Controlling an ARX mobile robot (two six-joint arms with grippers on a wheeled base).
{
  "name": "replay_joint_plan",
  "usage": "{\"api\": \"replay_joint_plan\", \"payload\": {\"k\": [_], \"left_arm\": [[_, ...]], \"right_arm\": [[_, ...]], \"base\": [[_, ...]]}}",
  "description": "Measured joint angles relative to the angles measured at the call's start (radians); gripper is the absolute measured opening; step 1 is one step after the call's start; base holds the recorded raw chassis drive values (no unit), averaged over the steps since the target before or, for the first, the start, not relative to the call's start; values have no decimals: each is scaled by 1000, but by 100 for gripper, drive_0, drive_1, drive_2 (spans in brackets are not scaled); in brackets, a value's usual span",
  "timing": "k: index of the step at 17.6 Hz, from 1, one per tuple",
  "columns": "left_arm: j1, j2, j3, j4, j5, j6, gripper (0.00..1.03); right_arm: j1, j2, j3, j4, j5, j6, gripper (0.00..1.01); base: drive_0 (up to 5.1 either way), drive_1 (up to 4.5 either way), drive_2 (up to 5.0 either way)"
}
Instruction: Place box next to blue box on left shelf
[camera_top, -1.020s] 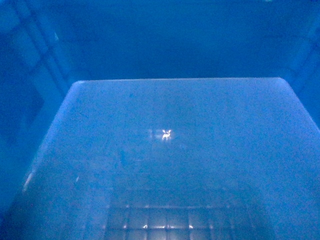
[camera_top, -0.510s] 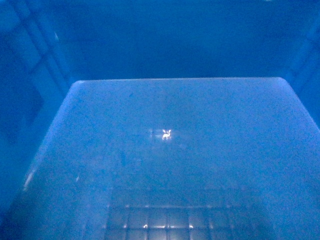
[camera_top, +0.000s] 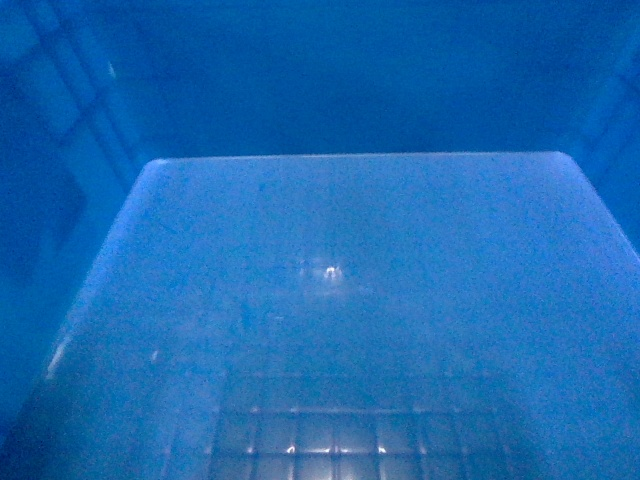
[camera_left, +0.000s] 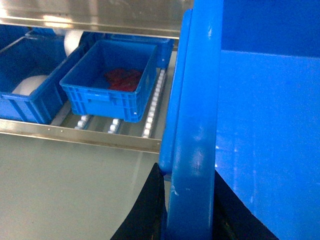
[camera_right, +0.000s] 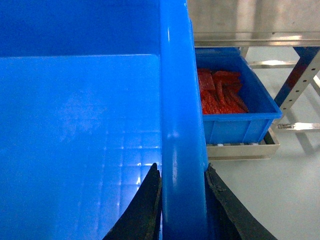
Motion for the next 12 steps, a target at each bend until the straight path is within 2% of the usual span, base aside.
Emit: {"api": "replay_joint_plan", "payload": {"k": [12], "left_arm": [[0, 0, 0, -2, 1, 0, 13]], "right_arm": [[0, 0, 0, -3, 0, 0, 17]], "base": [[0, 0, 0]]}}
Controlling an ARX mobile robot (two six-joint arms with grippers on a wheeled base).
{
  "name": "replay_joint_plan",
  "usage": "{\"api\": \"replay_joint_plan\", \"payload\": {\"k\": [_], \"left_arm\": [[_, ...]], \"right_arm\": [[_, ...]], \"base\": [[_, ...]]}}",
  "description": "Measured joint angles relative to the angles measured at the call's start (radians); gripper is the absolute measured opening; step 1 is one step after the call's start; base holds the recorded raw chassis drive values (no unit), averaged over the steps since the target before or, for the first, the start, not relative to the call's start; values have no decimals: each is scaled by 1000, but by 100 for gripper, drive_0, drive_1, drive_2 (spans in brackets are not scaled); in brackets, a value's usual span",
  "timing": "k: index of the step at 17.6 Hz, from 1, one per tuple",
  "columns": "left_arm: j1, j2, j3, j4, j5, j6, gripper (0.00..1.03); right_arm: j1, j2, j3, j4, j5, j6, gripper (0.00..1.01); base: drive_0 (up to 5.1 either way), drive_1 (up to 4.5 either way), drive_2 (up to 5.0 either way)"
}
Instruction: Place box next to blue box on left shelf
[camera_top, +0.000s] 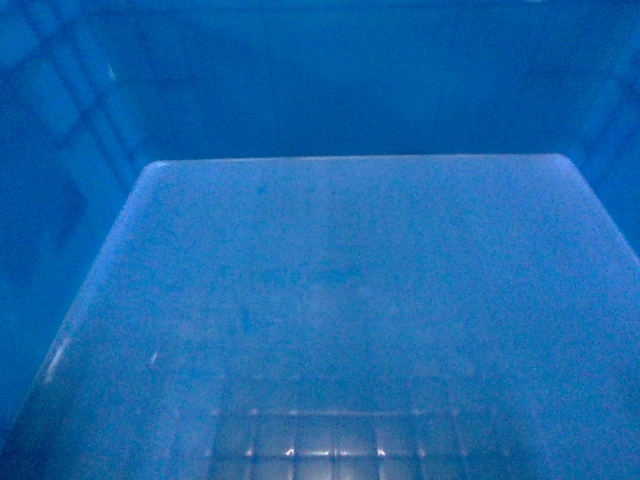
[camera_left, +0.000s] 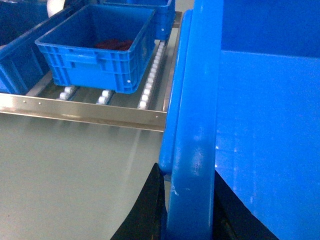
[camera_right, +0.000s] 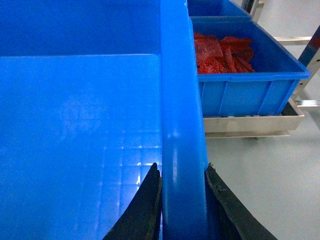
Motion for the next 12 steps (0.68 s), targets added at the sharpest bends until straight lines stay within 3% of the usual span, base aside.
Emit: {"api": "replay_joint_plan", "payload": {"k": [12], "left_arm": [[0, 0, 0, 0, -1, 0, 13]], "right_arm": [[0, 0, 0, 0, 0, 0, 17]], "base": [[0, 0, 0]]}}
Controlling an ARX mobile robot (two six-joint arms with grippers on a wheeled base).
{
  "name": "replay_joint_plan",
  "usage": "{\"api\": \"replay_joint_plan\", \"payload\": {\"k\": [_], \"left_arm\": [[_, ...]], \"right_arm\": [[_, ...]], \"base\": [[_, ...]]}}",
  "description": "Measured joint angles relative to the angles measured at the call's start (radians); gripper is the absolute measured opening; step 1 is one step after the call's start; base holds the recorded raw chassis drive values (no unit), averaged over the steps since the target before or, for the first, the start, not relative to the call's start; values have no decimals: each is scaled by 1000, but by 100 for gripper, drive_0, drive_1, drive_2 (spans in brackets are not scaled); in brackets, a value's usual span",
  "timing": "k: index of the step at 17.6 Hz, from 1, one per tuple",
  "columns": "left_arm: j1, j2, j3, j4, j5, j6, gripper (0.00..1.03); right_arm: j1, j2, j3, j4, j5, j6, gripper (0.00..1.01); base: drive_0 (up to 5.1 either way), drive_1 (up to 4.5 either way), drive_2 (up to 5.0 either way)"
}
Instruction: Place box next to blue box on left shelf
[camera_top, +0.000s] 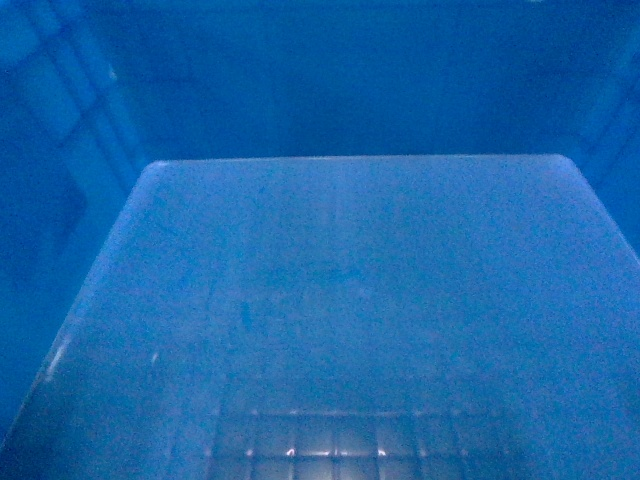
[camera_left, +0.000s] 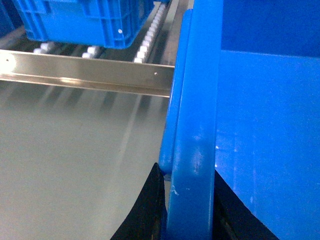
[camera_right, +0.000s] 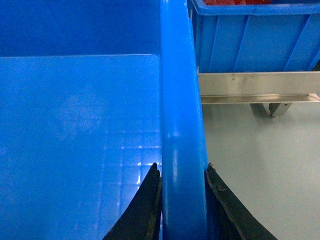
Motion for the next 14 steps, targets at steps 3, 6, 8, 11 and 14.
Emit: {"api": "replay_joint_plan", "payload": {"k": [3, 6, 8, 11, 14], "left_arm": [[0, 1, -1, -6, 3, -1, 13], [0, 1, -1, -2, 3, -1, 13], [0, 1, -1, -2, 3, -1, 13], [0, 1, -1, -1, 3, -1, 13], [0, 1, -1, 0, 2, -1, 13]], "right_arm": [[0, 0, -1, -7, 0, 0, 17], [0, 0, -2, -2, 0, 0, 17], [0, 0, -2, -2, 0, 0, 17], [0, 0, -2, -1, 0, 0, 17], [0, 0, -2, 0, 0, 0, 17]], "base": [[0, 0, 0], [0, 0, 0], [0, 0, 0], [0, 0, 0], [-2, 277, -281]]}}
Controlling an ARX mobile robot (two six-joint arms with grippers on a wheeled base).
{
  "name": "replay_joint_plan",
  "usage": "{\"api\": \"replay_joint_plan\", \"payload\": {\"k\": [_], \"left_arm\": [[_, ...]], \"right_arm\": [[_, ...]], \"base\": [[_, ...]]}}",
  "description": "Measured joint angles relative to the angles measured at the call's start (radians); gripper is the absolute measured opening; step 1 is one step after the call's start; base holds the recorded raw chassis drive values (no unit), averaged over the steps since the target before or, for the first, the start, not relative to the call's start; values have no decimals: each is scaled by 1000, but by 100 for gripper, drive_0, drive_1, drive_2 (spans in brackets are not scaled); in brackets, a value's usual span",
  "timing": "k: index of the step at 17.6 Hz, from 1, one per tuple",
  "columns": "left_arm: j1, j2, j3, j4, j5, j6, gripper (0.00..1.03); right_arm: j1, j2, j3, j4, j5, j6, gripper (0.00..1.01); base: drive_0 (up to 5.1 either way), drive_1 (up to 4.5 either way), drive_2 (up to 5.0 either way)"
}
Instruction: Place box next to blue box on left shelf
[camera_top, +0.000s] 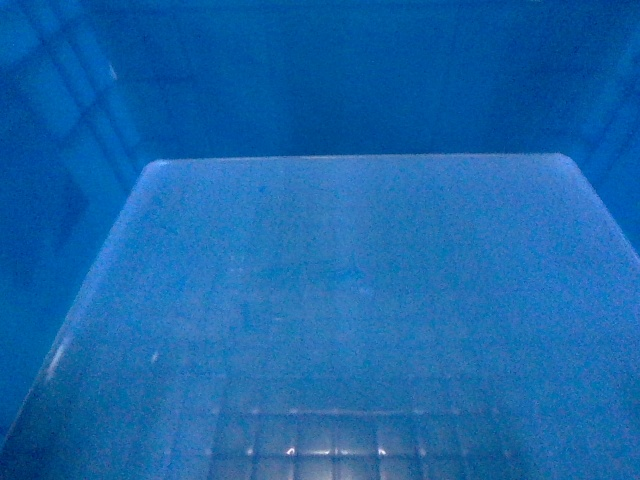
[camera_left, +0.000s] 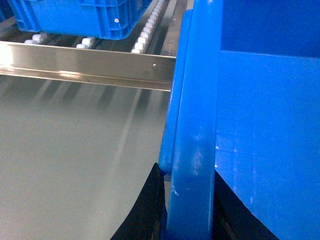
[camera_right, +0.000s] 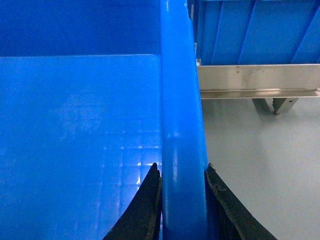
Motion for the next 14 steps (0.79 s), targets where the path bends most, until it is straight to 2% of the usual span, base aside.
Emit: {"api": "replay_joint_plan", "payload": {"k": [14], "left_arm": [[0, 0, 0, 1, 0, 0, 13]], "right_arm": [[0, 0, 0, 0, 0, 0, 17]], "base": [[15, 444, -413]]}}
